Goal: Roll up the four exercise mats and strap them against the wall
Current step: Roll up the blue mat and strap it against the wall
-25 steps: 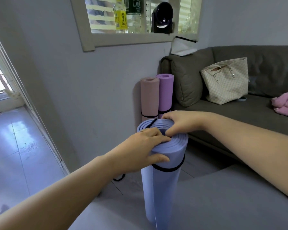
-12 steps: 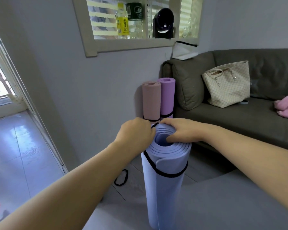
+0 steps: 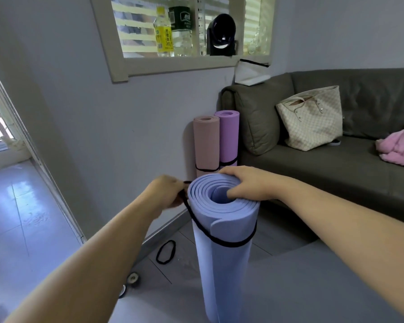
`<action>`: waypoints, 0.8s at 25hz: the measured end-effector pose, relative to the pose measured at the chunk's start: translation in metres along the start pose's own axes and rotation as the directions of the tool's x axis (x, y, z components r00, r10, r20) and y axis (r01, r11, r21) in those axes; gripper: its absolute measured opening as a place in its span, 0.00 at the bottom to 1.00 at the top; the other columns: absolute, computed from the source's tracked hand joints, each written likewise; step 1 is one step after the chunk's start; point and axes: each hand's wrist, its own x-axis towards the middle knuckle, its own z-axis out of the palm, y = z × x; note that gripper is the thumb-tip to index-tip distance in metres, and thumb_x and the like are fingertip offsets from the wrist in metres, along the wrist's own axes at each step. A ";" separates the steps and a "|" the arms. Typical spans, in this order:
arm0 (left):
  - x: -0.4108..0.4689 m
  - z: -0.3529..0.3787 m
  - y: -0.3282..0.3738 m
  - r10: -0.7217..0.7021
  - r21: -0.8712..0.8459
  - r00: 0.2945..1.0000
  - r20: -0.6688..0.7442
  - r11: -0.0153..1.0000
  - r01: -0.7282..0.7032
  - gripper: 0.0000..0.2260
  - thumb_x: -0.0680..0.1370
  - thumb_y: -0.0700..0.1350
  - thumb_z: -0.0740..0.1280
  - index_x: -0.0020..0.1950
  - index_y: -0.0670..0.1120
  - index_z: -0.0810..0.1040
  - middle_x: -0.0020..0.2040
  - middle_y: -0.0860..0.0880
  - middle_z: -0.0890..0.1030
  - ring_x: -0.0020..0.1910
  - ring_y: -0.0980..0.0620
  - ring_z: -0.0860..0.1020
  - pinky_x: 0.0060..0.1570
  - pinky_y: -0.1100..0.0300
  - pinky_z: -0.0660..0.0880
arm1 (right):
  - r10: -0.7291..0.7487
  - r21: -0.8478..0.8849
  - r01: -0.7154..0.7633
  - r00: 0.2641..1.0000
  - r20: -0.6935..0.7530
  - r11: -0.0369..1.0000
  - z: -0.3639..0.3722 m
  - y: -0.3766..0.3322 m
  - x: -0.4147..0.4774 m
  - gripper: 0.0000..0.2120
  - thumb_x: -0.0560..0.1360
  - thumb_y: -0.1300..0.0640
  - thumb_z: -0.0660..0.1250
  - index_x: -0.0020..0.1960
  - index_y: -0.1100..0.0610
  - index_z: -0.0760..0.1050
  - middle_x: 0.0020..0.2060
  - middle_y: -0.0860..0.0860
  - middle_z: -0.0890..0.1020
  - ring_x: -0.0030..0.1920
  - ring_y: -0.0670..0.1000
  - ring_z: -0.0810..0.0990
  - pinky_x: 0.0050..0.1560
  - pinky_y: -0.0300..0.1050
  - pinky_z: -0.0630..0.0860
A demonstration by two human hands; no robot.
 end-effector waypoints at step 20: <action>-0.005 0.062 -0.077 -0.376 -0.808 0.904 0.203 0.457 0.371 0.14 0.78 0.37 0.63 0.32 0.44 0.71 0.23 0.51 0.68 0.19 0.58 0.66 0.23 0.67 0.67 | 0.580 0.920 -0.074 0.795 -0.178 0.384 0.096 0.060 -0.017 0.14 0.77 0.53 0.67 0.41 0.64 0.80 0.38 0.56 0.81 0.41 0.51 0.77 0.43 0.44 0.78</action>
